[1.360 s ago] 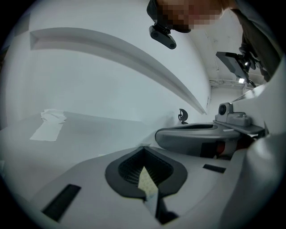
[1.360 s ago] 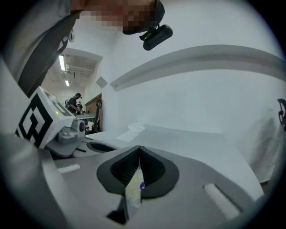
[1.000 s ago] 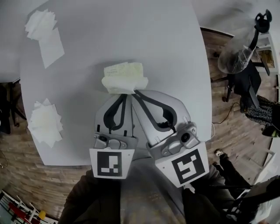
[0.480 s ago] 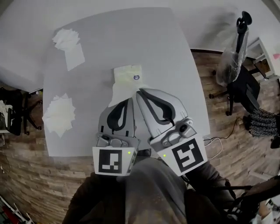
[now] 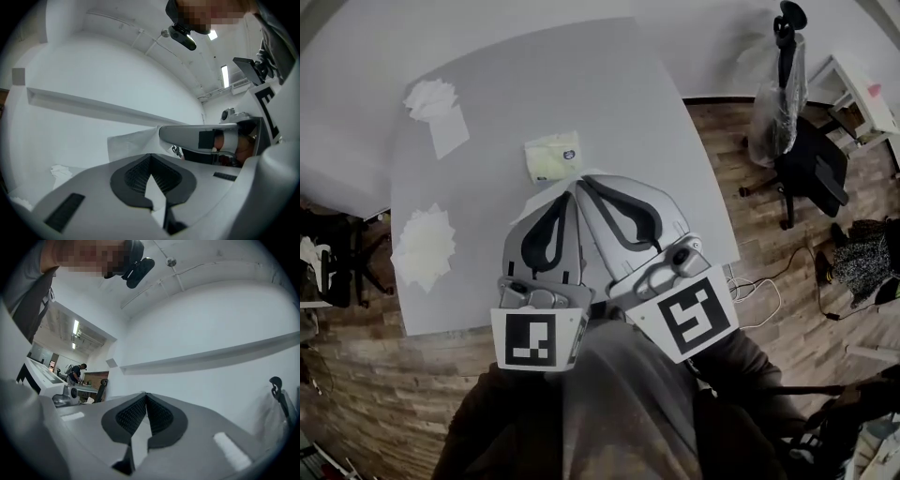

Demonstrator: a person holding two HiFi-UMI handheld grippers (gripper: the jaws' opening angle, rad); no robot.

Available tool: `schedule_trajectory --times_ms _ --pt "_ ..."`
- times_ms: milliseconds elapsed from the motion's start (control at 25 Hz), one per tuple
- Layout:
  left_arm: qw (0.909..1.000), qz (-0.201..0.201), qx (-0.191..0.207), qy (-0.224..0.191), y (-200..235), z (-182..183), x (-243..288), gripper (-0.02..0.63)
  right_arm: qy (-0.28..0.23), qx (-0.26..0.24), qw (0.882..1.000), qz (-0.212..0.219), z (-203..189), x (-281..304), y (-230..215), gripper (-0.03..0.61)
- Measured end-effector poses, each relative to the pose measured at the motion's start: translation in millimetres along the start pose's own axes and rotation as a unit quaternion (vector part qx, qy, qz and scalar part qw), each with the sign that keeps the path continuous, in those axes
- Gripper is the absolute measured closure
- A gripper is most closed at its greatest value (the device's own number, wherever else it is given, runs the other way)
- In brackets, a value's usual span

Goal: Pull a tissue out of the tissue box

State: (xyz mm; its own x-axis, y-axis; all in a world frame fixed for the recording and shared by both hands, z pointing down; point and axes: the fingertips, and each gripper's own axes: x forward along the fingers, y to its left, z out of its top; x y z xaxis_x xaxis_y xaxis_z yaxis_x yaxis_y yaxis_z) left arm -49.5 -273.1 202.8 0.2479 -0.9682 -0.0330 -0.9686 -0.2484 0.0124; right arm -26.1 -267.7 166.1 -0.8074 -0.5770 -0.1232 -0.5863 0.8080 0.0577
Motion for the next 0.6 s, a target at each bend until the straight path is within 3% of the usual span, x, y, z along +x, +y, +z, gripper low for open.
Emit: schedule_trajectory --times_ms 600 --pt "0.9996 -0.012 0.025 -0.005 -17 8 0 0.615 -0.013 0.008 1.000 -0.010 7 -14 -5 0.577"
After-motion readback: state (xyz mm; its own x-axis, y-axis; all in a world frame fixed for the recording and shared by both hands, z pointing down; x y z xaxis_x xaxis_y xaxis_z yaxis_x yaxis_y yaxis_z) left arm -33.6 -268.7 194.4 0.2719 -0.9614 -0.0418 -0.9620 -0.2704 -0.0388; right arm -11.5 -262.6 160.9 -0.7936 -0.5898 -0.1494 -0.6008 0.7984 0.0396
